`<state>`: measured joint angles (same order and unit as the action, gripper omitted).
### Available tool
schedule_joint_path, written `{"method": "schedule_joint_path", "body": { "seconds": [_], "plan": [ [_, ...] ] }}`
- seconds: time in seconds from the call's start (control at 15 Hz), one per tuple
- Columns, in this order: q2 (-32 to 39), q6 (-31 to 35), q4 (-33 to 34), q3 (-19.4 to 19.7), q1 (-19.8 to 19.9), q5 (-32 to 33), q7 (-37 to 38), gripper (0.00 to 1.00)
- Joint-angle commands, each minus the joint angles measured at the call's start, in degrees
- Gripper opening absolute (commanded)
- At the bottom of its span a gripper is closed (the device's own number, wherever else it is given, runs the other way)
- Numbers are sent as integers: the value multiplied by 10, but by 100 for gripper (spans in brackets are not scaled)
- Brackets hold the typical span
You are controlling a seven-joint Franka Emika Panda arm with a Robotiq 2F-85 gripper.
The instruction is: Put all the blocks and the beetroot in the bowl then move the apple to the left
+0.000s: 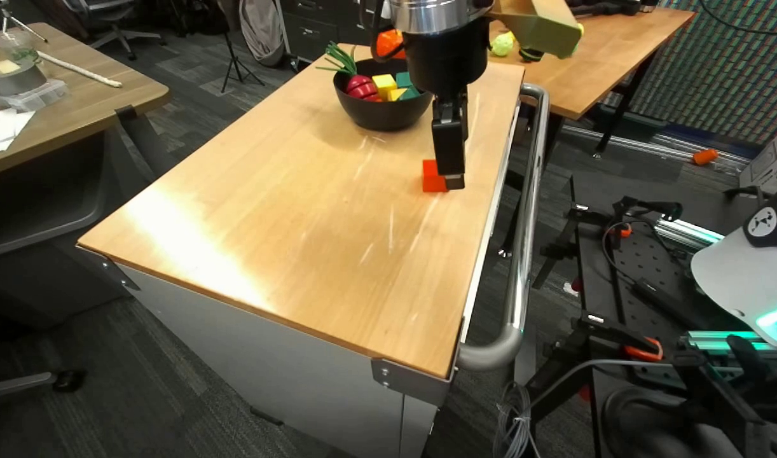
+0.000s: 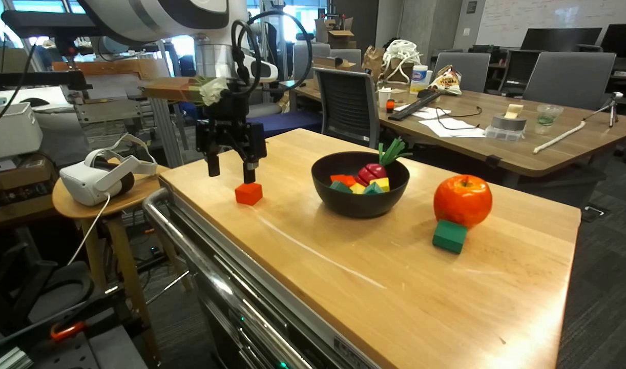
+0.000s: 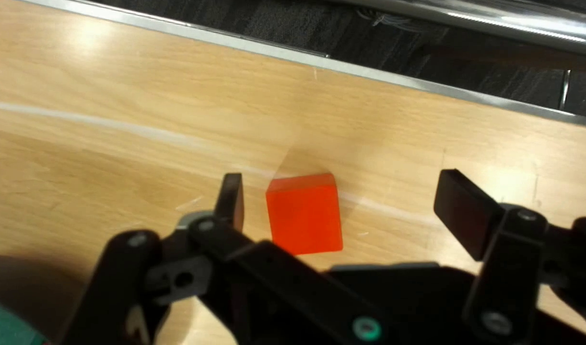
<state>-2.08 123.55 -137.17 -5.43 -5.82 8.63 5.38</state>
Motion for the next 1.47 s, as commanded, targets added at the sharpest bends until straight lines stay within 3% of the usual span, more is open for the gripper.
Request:
{"method": "schedule_joint_path", "body": {
  "seconds": [0.0,0.13,0.27,0.33,0.73,1.13,1.4],
  "plan": [
    [37,12,31,1,5,26,27,98],
    [58,17,42,4,5,36,36,96],
    [78,18,52,8,6,37,39,85],
    [84,17,55,9,6,29,31,69],
    [83,19,53,14,11,17,9,21],
    [-40,26,35,44,38,33,34,17],
    [-32,25,121,55,76,123,89,17]
  ]
}}
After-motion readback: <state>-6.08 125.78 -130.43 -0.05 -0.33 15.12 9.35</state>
